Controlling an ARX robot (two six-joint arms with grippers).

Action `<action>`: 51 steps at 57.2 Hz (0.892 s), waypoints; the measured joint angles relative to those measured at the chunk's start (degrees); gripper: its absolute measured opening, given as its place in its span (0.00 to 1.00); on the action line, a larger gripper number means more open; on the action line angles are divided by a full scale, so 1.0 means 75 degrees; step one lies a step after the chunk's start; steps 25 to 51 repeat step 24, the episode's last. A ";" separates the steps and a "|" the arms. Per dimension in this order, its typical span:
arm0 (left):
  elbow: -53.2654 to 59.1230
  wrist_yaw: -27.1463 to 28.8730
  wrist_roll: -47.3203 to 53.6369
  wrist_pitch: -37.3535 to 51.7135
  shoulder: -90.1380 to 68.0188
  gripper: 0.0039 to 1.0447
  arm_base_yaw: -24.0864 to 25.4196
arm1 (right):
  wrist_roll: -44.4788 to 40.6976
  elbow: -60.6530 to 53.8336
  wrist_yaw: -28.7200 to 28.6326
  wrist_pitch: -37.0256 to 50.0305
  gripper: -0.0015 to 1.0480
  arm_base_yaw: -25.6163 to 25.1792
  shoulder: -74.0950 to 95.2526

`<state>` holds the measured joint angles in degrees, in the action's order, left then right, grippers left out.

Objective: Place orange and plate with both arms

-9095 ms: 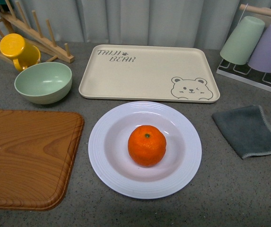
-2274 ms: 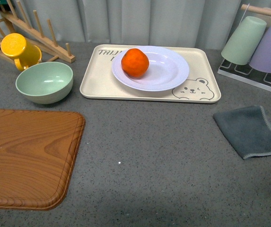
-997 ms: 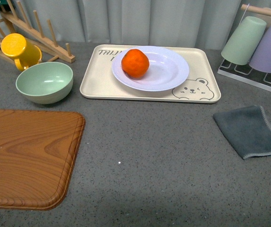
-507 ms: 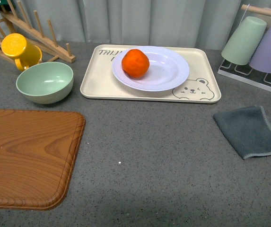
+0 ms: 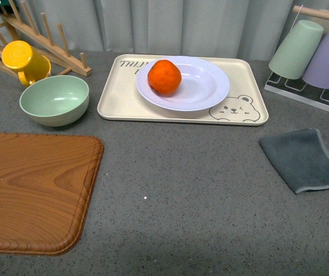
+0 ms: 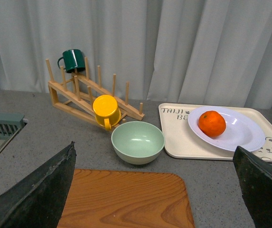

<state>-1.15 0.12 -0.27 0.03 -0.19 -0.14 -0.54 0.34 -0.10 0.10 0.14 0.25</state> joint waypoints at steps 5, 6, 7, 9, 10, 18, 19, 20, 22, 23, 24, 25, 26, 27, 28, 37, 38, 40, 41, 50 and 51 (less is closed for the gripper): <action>0.0000 0.0000 0.0000 0.0000 0.0000 0.94 0.0000 | -0.0003 0.0000 0.0000 0.0000 0.91 0.0000 0.0000; 0.0000 0.0000 0.0000 0.0000 0.0000 0.94 0.0000 | -0.0003 0.0000 0.0000 0.0000 0.91 0.0000 0.0000; 0.0000 0.0000 0.0000 0.0000 0.0000 0.94 0.0000 | -0.0003 0.0000 0.0000 0.0000 0.91 0.0000 0.0000; 0.0000 0.0000 0.0000 0.0000 0.0000 0.94 0.0000 | -0.0003 0.0000 0.0000 0.0000 0.91 0.0000 0.0000; -0.0003 0.0000 0.0000 0.0000 0.0000 0.94 0.0000 | -0.0003 0.0000 0.0000 0.0000 0.91 0.0000 0.0000; -0.0003 0.0000 0.0000 0.0000 0.0000 0.94 0.0000 | -0.0003 0.0000 0.0000 0.0000 0.91 0.0000 0.0000; 0.0000 0.0000 0.0000 0.0000 0.0000 0.94 0.0000 | -0.0003 0.0000 0.0000 0.0000 0.91 0.0000 0.0000; 0.0000 0.0000 0.0000 0.0000 0.0000 0.94 0.0000 | -0.0003 0.0000 0.0000 0.0000 0.91 0.0000 0.0000; 0.0000 0.0000 0.0000 0.0000 0.0000 0.94 0.0000 | -0.0003 0.0000 0.0000 0.0000 0.91 0.0000 0.0000; -0.0003 0.0000 0.0000 0.0000 0.0000 0.94 0.0000 | -0.0003 0.0000 0.0000 0.0000 0.91 0.0000 0.0000; -0.0003 0.0000 0.0000 0.0000 0.0000 0.94 0.0000 | -0.0003 0.0000 0.0000 0.0000 0.91 0.0000 0.0000; -0.0003 0.0000 0.0000 0.0000 0.0000 0.94 0.0000 | -0.0003 0.0000 0.0000 0.0000 0.91 0.0000 0.0000; -0.0003 0.0000 0.0000 0.0000 0.0000 0.94 0.0000 | -0.0003 0.0000 0.0000 0.0000 0.91 0.0000 0.0000; -0.0003 0.0000 0.0000 0.0000 0.0000 0.94 0.0000 | -0.0003 0.0000 0.0000 0.0000 0.91 0.0000 0.0000; -0.0003 0.0000 0.0000 0.0000 0.0000 0.94 0.0000 | -0.0003 0.0000 0.0000 0.0000 0.91 0.0000 0.0000; -0.0003 0.0000 0.0000 0.0000 0.0000 0.94 0.0000 | -0.0003 0.0000 0.0000 0.0000 0.91 0.0000 0.0000; -0.0003 0.0000 0.0000 0.0000 0.0000 0.94 0.0000 | -0.0003 0.0000 0.0000 0.0000 0.91 0.0000 0.0000; -0.0003 0.0000 0.0000 0.0000 0.0000 0.94 0.0000 | -0.0003 0.0000 0.0000 0.0000 0.91 0.0000 0.0000; -0.0003 0.0000 0.0000 0.0000 0.0000 0.94 0.0000 | -0.0003 0.0000 0.0000 0.0000 0.91 0.0000 0.0000; -0.0003 0.0000 0.0000 0.0000 0.0000 0.94 0.0000 | -0.0003 0.0000 0.0000 0.0000 0.91 0.0000 0.0000; -0.0003 0.0000 0.0000 0.0000 0.0000 0.94 0.0000 | -0.0003 0.0000 0.0000 0.0000 0.91 0.0000 0.0000</action>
